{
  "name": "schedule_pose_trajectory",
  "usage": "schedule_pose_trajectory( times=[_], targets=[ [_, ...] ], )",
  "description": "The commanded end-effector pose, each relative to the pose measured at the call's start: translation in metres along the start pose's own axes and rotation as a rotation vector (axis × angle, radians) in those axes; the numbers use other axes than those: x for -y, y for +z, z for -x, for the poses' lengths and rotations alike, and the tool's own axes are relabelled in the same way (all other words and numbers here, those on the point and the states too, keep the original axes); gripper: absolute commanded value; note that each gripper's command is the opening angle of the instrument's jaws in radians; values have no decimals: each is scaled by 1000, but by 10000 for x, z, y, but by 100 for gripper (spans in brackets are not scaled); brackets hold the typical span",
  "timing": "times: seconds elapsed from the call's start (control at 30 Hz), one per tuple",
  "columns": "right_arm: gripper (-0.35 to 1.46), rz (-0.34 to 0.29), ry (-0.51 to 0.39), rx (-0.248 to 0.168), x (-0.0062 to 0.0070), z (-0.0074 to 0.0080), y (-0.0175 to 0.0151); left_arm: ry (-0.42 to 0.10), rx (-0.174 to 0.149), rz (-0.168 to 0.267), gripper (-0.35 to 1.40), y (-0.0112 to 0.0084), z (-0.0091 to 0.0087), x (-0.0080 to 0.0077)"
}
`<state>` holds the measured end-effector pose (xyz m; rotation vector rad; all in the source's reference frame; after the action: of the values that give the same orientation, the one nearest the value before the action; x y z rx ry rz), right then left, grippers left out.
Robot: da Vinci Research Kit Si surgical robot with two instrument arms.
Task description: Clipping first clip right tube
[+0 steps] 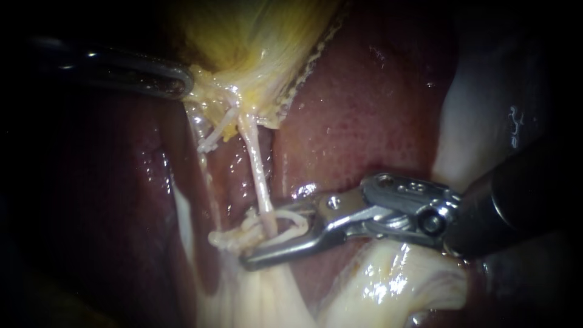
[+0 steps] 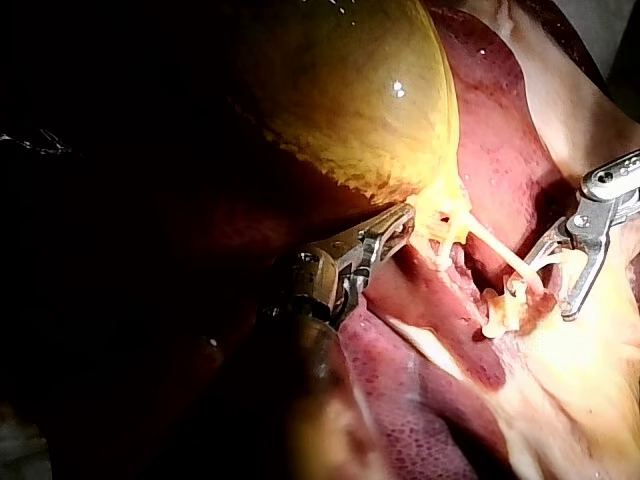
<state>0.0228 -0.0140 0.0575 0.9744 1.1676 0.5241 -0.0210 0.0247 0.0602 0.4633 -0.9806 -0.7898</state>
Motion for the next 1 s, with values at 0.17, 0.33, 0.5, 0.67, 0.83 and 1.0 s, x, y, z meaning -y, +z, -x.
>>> schedule_pose_trajectory(
  times=[0.17, 0.33, 0.5, 0.67, 0.83, 1.0],
  targets=[
    [28, -26, 25, 20, 0, -1, 0, 0, 0, -1, -35, 0, 0, 0],
    [16, -30, 47, 26, -10, 0, -2, 0, 0, -1, -35, 0, 0, 0],
    [2, -29, 82, 30, -18, 1, -4, 0, 0, -1, -35, 0, 1, 0],
    [-35, -28, 130, 35, -17, 0, -4, 0, 0, -1, -35, 0, 1, 0],
    [-35, -29, 131, 35, -16, -2, -4, 0, 0, -1, -35, 0, 1, 0],
    [-35, -29, 130, 35, -19, -2, -5, 0, 0, -1, -35, 0, 1, 0]
  ],
)
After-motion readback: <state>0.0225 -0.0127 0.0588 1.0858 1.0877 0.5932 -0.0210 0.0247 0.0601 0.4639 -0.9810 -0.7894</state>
